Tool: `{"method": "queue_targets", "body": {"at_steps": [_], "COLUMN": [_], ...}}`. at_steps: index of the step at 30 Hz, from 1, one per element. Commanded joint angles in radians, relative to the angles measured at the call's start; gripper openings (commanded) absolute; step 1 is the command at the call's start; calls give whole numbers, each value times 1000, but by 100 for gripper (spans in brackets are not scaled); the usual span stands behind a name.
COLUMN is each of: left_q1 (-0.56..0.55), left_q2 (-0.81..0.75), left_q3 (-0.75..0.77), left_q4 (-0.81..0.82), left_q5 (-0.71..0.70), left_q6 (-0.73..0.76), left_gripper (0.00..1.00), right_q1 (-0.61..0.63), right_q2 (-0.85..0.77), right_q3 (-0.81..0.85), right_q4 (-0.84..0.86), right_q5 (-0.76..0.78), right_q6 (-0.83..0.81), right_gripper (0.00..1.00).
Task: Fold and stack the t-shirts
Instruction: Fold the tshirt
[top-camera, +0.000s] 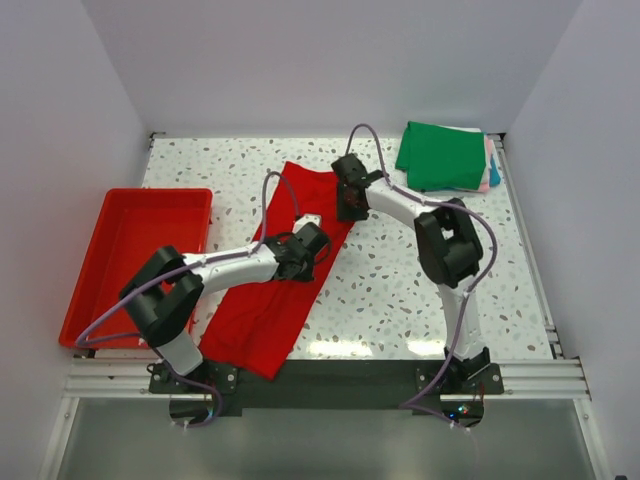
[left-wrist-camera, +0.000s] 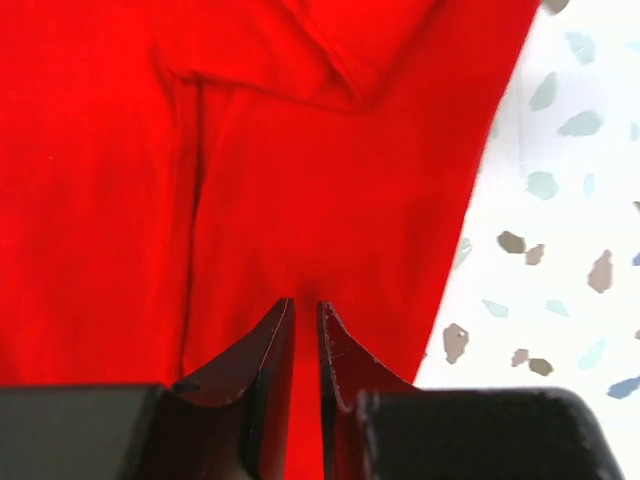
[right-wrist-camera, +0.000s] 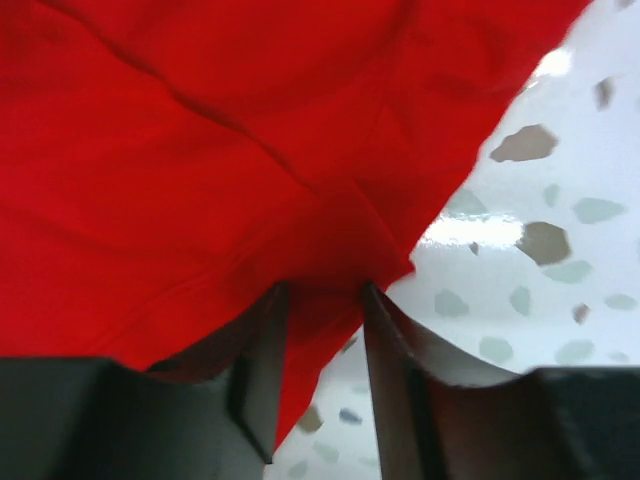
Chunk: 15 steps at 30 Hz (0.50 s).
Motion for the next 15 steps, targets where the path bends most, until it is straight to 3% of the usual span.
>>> {"method": "queue_targets", "body": {"at_steps": [1,3,7,12,15], "left_q1": [-10,-10,-7,2,17], "left_q2": [44,68,125,306,426], "left_q3": [8,11,69,252,402], "left_q4": [16,33,70,100,111], "left_q5": [16,22,66,154,232], "left_q6": [28,24,30,47,37], "left_gripper": [20,20,20,20,22], "right_q1": [-25,-48,-84,-125,-148], "right_q2": [74,137,232,394,464], "right_q3": [70,102,225,481,665], "right_q4": [6,2,-33,-105,-112], "right_q5": [-26,-43,-52,-11,0], "right_q6": [45,48,35,-44,-95], "right_gripper": [36,29,23,24,33]}}
